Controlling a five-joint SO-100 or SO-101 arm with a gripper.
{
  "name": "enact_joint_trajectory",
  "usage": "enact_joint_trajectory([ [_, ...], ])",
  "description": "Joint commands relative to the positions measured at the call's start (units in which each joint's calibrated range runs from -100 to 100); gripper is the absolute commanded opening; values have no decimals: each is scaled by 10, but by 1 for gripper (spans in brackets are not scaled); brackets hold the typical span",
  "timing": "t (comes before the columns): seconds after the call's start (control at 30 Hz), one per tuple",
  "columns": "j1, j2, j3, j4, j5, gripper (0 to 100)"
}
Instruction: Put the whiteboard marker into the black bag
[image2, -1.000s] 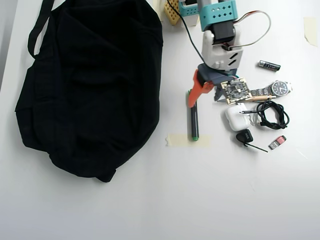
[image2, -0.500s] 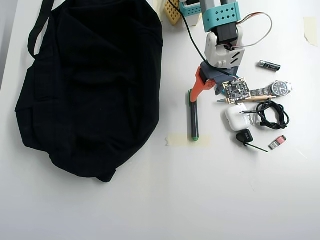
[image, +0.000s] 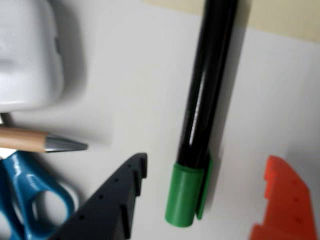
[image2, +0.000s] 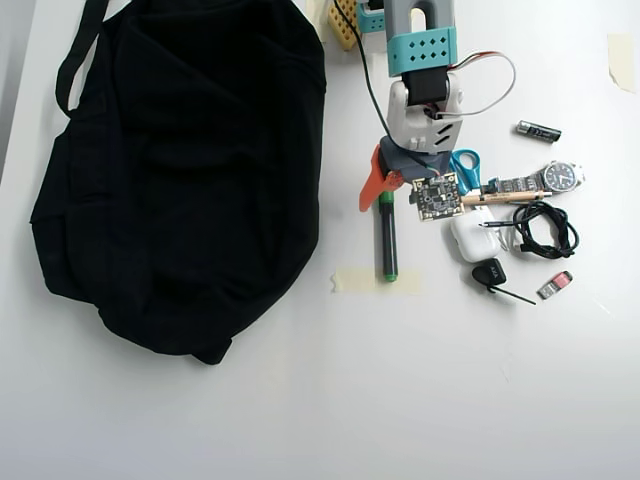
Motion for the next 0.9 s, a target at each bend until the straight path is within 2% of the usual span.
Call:
enact_joint_trajectory([
  [0.0, 5, 23, -2, -16, 4, 31],
  [0.23, 6, 46, 1, -43, 3, 29],
  [0.3, 5, 46, 11, -42, 2, 23],
  [0.47, 5, 46, 31, -43, -2, 1],
  [0.7, 9, 38, 54, -44, 3, 2],
  [0.87, 45, -21, 5, -29, 4, 2],
])
